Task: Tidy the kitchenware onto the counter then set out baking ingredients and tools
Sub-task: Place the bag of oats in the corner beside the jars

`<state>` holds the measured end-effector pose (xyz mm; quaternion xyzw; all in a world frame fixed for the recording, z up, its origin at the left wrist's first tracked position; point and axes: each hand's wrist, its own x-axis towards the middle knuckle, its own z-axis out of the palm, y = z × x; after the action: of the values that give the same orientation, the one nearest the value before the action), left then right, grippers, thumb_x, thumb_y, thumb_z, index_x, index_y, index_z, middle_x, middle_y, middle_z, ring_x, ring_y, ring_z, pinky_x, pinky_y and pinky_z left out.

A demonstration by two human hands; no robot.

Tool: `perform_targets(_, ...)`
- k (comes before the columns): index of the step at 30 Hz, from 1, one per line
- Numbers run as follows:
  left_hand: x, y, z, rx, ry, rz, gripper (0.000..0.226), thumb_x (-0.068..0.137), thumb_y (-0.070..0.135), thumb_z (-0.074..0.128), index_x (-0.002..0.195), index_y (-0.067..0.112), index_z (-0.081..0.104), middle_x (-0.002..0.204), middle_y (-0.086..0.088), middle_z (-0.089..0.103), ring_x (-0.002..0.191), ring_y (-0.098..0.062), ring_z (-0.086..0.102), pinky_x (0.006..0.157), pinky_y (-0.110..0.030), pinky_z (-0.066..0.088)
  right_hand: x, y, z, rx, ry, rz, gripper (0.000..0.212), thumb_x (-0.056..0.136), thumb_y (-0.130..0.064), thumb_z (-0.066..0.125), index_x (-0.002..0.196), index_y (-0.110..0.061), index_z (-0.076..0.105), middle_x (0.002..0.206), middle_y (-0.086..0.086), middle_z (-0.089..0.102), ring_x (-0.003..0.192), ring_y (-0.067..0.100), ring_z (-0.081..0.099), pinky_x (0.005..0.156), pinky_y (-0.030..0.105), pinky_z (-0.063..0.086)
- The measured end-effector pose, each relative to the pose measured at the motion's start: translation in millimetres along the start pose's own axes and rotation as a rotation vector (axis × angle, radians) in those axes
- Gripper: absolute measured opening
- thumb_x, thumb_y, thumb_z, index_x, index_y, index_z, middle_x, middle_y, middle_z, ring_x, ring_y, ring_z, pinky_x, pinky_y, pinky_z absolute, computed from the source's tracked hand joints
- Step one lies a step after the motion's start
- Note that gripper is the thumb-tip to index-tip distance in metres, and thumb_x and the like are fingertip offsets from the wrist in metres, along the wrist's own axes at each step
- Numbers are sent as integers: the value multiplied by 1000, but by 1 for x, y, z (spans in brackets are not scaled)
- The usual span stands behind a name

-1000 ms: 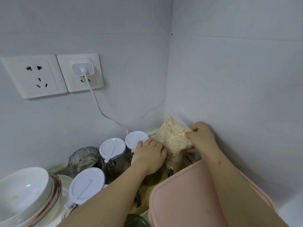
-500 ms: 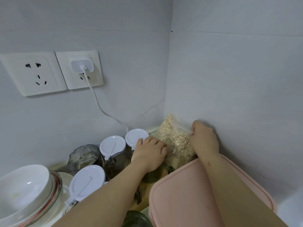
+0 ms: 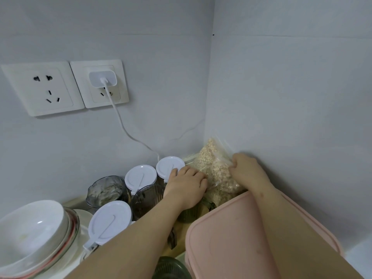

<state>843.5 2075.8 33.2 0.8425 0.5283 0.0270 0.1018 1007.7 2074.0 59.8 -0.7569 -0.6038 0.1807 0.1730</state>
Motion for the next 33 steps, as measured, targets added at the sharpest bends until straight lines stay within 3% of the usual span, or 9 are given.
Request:
perform_targets(2,0,0,0,-4,-3,1,42,101,33,19,134,25,44,143,4,37,137,-17,23,115,-43,10,2,4,-1,208,67,-3,33,87,-1,44,62,-17,31,69,2,46,75,26,57,58,27,35)
perform_targets(5,1,0,1,-15,6,-5,42,101,34,19,134,25,43,144,4,38,137,-17,24,115,-43,10,3,6,-3,378,120,17,37,86,5,43,60,-17,29,62,1,39,60,19,47,52,24,33)
perform_targets(8,0,0,1,-13,7,-7,42,101,34,19,133,24,43,143,3,38,136,-17,25,114,-42,10,4,7,0,221,66,30,29,86,2,39,64,-17,34,69,1,44,66,21,48,57,28,37)
perform_targets(11,0,0,0,-4,8,1,42,101,33,18,134,25,43,143,3,38,136,-17,25,114,-42,11,-5,-1,1,-113,15,45,18,87,-2,36,89,-16,48,98,6,55,93,28,56,76,33,43)
perform_targets(13,0,0,0,-8,10,3,43,101,33,18,134,25,43,143,4,38,136,-17,25,114,-42,11,-9,-6,1,-165,61,54,21,88,-4,39,102,-14,50,109,8,57,100,30,57,80,35,44)
perform_targets(24,3,-1,-3,-50,36,0,41,99,36,27,132,22,47,138,3,45,132,-16,30,114,-44,17,-12,-18,-5,-58,305,-29,28,90,-27,48,117,-19,50,112,6,62,103,29,58,72,30,39)
perform_targets(30,-2,-1,-21,-275,102,-53,40,94,28,46,132,16,46,137,-4,46,124,-21,43,105,-33,34,-17,-24,-7,22,298,-63,19,90,-19,45,107,-17,54,101,4,61,86,24,53,68,29,40)
perform_targets(33,-15,-4,-36,-328,153,-30,38,93,23,47,130,15,48,137,-4,47,126,-19,41,103,-29,34,-25,-31,-14,47,305,-73,17,89,-16,45,103,-15,55,100,5,61,83,25,53,66,29,39)
